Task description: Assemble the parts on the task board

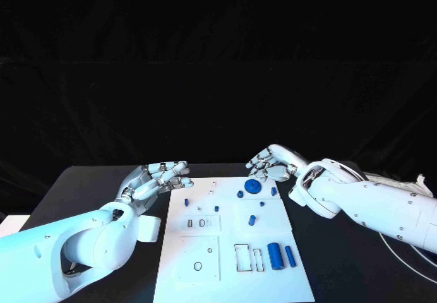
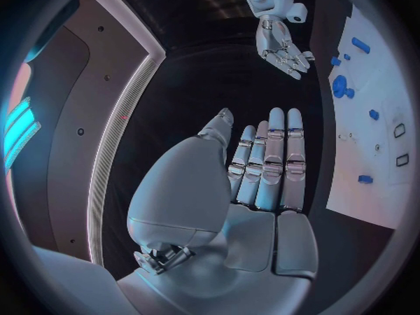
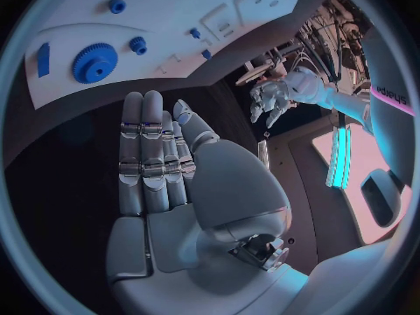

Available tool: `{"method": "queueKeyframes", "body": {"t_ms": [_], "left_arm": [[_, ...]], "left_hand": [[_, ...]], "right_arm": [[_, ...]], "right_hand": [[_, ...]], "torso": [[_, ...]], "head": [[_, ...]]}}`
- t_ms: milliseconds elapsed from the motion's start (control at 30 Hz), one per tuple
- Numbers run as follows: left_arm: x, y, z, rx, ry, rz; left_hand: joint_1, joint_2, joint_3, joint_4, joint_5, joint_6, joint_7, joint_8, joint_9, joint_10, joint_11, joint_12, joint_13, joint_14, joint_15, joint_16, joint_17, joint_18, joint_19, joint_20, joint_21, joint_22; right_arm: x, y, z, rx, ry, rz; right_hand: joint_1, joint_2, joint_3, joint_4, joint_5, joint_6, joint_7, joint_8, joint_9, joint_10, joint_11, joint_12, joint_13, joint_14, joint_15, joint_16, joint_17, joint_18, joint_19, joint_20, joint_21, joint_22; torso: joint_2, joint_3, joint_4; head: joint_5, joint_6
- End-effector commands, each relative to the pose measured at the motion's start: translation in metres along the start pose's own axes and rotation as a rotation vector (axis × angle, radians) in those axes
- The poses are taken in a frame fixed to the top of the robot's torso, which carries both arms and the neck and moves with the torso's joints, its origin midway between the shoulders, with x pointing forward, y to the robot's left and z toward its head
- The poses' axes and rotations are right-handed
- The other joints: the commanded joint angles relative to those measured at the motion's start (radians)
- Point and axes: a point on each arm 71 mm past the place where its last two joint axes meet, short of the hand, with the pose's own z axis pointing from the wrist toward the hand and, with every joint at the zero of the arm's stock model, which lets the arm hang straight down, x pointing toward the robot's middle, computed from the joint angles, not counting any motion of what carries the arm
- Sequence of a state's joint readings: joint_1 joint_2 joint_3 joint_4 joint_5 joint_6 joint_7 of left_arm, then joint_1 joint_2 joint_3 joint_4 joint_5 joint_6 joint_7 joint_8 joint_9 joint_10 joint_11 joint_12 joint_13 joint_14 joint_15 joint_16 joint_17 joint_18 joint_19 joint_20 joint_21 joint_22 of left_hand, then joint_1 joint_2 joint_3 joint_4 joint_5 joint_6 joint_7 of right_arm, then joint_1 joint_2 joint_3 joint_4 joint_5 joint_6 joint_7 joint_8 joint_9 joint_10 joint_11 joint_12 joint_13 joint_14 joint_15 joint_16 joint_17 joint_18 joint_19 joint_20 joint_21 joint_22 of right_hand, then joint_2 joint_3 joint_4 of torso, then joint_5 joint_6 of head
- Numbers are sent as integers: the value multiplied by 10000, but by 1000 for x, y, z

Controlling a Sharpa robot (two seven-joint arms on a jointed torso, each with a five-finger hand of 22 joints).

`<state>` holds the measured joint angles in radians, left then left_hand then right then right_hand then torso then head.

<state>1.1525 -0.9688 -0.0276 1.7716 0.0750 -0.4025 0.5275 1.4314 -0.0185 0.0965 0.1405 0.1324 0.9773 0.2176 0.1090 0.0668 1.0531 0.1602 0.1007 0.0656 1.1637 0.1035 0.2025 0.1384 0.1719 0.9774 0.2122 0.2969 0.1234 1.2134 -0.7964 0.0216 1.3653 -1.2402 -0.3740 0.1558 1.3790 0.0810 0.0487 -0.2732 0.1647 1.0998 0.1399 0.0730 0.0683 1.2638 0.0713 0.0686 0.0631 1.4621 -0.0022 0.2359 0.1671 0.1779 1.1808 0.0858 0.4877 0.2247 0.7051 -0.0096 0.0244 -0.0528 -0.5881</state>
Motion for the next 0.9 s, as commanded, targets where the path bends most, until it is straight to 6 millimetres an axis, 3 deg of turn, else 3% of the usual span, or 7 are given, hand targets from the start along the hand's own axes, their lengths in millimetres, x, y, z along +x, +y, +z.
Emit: {"method": "queueKeyframes", "body": {"t_ms": [33, 100, 233, 367, 600, 800, 900], "left_arm": [[10, -4, -4, -213, 492, -594], [14, -8, -5, -196, 615, -653], [21, -14, -9, -146, 805, -720], [24, -18, -10, -97, 914, -749], [26, -21, -11, -81, 961, -748], [25, -22, -10, -112, 944, -735], [25, -21, -10, -129, 934, -738]], "left_hand": [[58, -17, -28, -52, -46, 46, 2, -77, -16, 51, -5, -63, -14, 50, -12, 15, 21, 122, 69, -1, 44, -2], [51, -23, -33, -55, -47, 41, 7, -89, -17, 46, 1, -77, -15, 46, -8, 3, 25, 119, 69, -1, 40, -7], [32, -36, -48, -69, -47, 18, 34, -129, -21, 19, 22, -124, -19, 46, 3, -26, 39, 114, 72, 2, 30, -19], [25, -38, -53, -76, -46, 7, 43, -147, -23, 6, 29, -145, -20, 49, 7, -38, 47, 112, 75, 3, 26, -25], [16, -41, -60, -89, -45, -9, 59, -175, -24, -14, 42, -178, -21, 53, 14, -57, 59, 110, 79, 6, 19, -34], [6, -49, -71, -106, -47, -30, 79, -207, -25, -38, 57, -215, -21, 54, 24, -81, 72, 108, 81, 11, 10, -45], [1, -53, -77, -114, -47, -39, 86, -220, -25, -47, 64, -229, -21, 54, 28, -91, 77, 107, 81, 14, 7, -49]], "right_arm": [[4, 3, 4, 175, 1211, -2881], [4, 5, 6, 201, 1378, -3355], [2, 10, 10, 217, 1651, -4055], [2, 14, 14, 189, 1785, -4401], [5, 20, 18, 88, 2027, -4706], [9, 22, 20, 7, 2380, -4845], [10, 22, 20, 1, 2525, -4864]], "right_hand": [[-185, -61, 11, -27, -61, 143, -54, -60, 8, 114, -54, -70, 9, 522, -87, 588, 404, 42, 183, -107, 456, 268], [-286, -62, 55, -24, -83, 192, -71, -82, 4, 82, -74, -77, 3, 526, -116, 1259, 815, 32, 230, -149, 765, 456], [-487, -83, 224, -44, -97, 220, -129, -93, -1, 2, -50, -76, 2, 509, -194, 2808, 1703, 29, 435, -195, 1551, 931], [-627, -147, 370, -57, -107, 193, -140, -99, -3, -126, -68, -72, 0, 462, -190, 4074, 2375, 23, 608, -204, 2177, 1336], [-869, -294, 769, -20, -132, 114, -123, -101, 1, -351, -66, -66, -1, 553, -139, 7922, 6150, -449, 1437, -162, 5395, 5181], [-979, -436, 1032, 48, -159, 73, -148, -102, 2, -468, -32, -86, -10, 525, -113, 9228, 7540, -611, 1598, -99, 6507, 6525], [-1004, -474, 1119, 87, -174, 56, -140, -100, 2, -497, -28, -79, -9, 515, -101, 9521, 7851, -642, 1612, -80, 6749, 6811]], "torso": [[353, -27, 68], [426, -35, 80], [593, -41, 115], [679, -49, 142], [797, -59, 200], [869, -79, 221], [889, -78, 214]], "head": [[-130, 77], [-137, 152], [-181, 190], [-186, 153], [-162, 207], [-187, 197], [-106, 210]]}}
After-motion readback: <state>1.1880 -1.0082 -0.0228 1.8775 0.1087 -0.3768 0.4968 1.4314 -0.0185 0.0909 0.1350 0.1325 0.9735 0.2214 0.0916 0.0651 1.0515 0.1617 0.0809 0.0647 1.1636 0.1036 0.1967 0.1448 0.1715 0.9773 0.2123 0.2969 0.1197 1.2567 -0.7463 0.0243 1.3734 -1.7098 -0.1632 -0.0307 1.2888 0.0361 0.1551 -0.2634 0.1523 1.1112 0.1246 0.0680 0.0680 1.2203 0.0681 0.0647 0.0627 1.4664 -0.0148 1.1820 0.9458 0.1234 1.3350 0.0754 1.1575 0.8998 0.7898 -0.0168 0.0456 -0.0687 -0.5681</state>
